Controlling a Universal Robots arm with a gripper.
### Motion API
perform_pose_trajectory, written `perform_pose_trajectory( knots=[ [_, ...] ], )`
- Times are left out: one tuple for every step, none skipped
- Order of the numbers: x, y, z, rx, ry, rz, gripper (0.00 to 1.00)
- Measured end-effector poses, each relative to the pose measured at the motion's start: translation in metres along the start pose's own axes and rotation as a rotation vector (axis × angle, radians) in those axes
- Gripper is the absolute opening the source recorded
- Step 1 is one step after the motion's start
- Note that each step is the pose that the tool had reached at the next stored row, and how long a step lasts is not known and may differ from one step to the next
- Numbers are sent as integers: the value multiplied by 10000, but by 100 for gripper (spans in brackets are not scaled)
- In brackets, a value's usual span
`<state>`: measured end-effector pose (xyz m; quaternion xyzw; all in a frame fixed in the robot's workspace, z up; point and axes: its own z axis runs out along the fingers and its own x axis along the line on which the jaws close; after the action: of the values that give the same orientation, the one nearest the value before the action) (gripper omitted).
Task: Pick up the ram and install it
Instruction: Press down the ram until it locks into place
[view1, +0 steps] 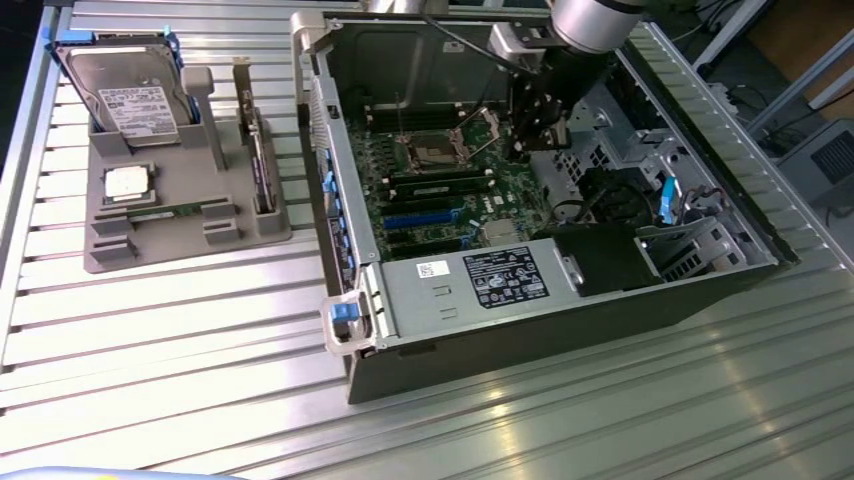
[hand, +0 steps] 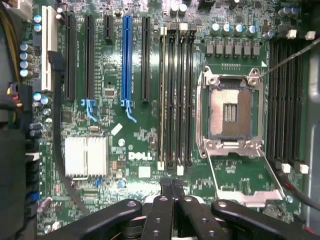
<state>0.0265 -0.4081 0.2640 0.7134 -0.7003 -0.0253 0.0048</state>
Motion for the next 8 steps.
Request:
perform_pose_trajectory(
  knots=[
    [-1,-29,-35,-1,1,0,10],
    [-1,-51,-69,0,0,-1,10],
    [-2,-74,-107,0,-1,0,10],
    [-2,-101,-149,-1,1,1,10],
    [-3,-121,-175,0,0,0,10],
    [-3,-148,-212,0,0,0,10],
    [-4,-194,-274,-1,0,-1,10],
    [-5,-214,-297,-1,-1,0,10]
  ],
)
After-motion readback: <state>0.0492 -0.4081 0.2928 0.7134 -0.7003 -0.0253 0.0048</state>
